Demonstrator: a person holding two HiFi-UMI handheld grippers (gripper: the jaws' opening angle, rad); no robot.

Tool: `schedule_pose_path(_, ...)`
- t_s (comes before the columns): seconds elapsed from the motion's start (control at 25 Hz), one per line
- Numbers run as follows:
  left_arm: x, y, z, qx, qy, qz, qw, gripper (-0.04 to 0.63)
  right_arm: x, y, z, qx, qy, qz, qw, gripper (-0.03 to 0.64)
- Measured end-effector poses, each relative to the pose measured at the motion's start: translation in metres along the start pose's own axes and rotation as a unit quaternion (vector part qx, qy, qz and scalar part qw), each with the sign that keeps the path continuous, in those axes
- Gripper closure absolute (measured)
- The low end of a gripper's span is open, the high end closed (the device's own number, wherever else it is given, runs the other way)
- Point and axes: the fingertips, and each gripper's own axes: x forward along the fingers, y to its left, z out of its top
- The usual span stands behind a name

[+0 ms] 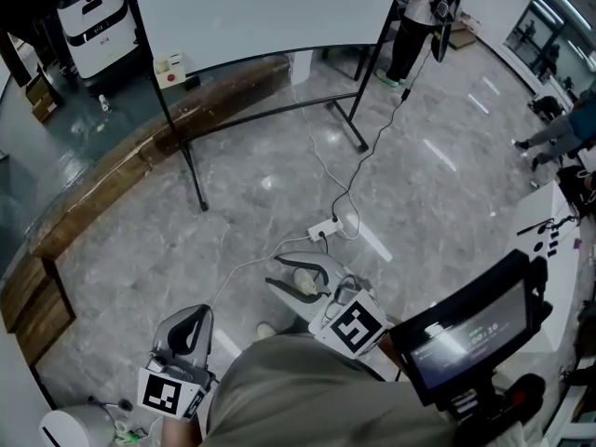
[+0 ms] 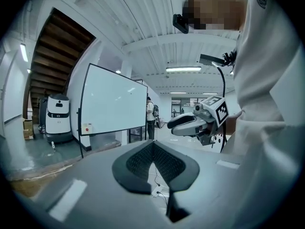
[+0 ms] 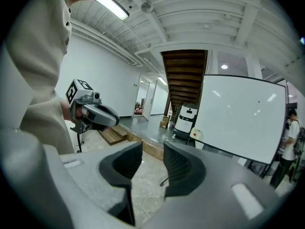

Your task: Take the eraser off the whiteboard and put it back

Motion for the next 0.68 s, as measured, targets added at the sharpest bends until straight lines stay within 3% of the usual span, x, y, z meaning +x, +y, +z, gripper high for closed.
schedule_pose_path(0.68, -0.016, -0.017, -0.007, -0.002, -0.002, -0.008, 1.0, 0.589, -0.014, 0.025, 0.001, -0.005, 0.004, -0.002, 1.0, 0.479)
